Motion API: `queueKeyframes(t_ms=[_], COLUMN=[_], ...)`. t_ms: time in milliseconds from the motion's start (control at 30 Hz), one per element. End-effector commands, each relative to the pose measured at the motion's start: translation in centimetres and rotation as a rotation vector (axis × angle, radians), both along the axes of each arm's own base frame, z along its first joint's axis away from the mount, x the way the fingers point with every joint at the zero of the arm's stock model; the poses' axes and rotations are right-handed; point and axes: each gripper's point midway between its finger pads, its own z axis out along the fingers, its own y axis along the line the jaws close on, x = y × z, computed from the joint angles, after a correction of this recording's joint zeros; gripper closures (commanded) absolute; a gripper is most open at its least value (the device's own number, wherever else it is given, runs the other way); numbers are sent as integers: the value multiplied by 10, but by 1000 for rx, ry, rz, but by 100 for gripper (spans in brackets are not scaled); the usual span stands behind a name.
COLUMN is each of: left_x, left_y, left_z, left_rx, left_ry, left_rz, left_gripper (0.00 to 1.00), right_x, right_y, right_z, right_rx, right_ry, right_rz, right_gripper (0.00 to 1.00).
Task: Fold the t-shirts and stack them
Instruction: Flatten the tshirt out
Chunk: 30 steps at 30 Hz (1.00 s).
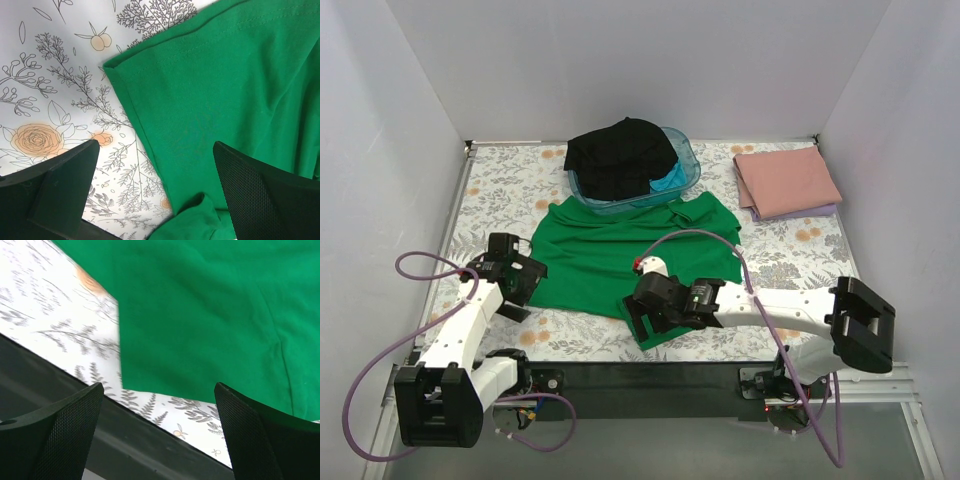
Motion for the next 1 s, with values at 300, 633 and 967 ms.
queueKeyframes(t_ms=[300, 633, 967], left_x=[-5, -16, -22], left_y=[6, -6, -12], left_z=[-5, -7, -23], left_rx=[19, -34, -65], left_ry=[23, 44, 88], left_rz=[27, -23, -42], left_gripper=[2, 2, 2], right_x=[19, 60, 99], right_y=[-60, -173, -175], right_z=[-65, -65, 17], right_rx=[112, 2, 73], right_ry=[178, 105, -71], right_rz=[-200, -506, -449], right_gripper=[2, 2, 2])
